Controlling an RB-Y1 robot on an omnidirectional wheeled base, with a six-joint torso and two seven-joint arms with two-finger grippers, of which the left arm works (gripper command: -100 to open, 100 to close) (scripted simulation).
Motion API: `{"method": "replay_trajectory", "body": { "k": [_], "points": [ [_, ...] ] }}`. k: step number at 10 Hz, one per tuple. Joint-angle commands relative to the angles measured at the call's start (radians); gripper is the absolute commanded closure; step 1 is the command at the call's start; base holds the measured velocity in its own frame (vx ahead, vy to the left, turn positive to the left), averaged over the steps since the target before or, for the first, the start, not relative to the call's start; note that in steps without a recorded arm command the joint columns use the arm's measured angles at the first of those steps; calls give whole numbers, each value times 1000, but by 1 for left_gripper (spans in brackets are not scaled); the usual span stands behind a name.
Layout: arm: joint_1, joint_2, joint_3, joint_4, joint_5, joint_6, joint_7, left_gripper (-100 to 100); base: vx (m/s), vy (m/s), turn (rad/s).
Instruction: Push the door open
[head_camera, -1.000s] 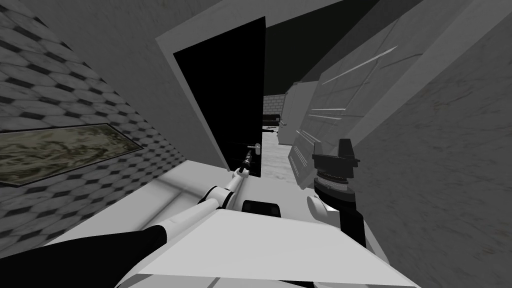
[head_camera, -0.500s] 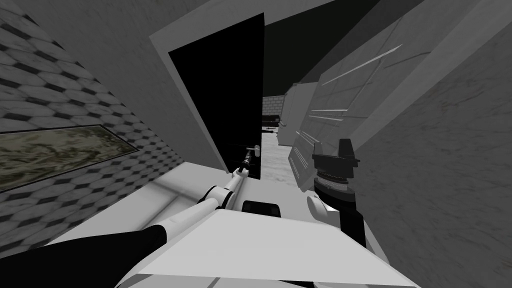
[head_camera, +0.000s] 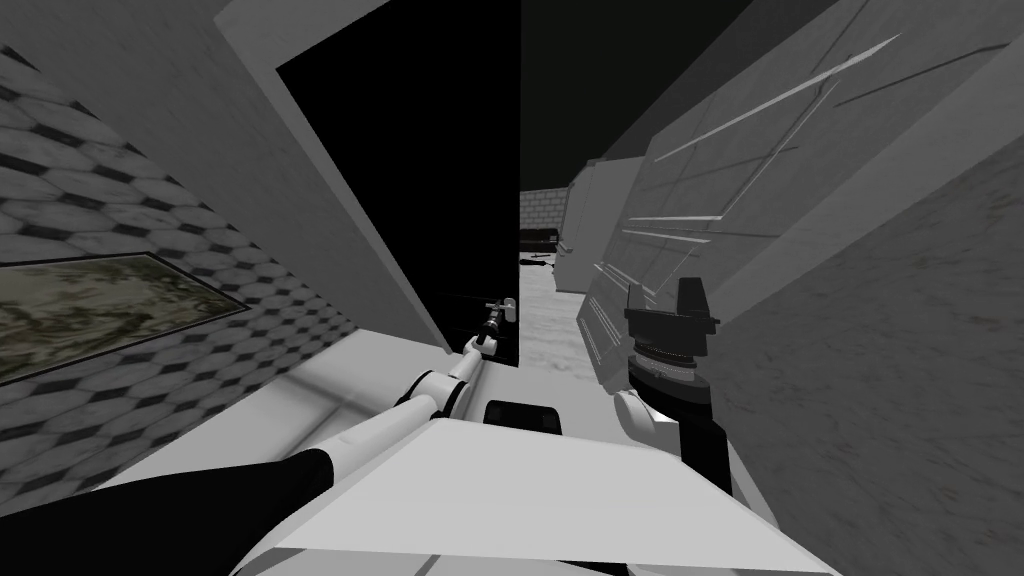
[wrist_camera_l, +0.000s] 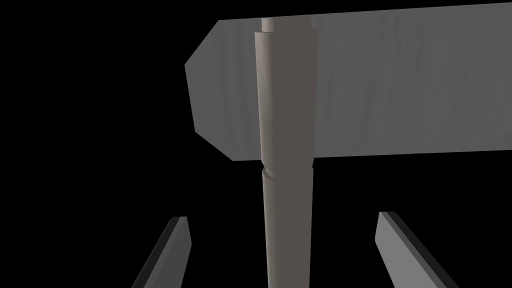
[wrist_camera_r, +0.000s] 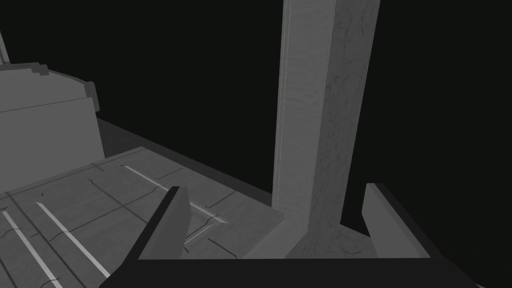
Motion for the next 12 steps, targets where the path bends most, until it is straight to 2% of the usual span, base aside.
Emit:
{"method": "replay_trajectory", "body": {
  "k": [1, 2, 3, 8, 12],
  "points": [
    [1, -6, 2, 0, 1, 0, 0, -100, 186, 3, -26],
    [4, -4, 1, -7, 0, 3, -1, -100, 81, 8, -5],
    [4, -4, 1, -7, 0, 3, -1, 100, -10, -3, 6],
    [4, -4, 1, -7, 0, 3, -1, 100, -7, 0, -3],
    [0, 9, 16, -9, 10, 3, -12, 100, 137, -50, 57]
  ]
}}
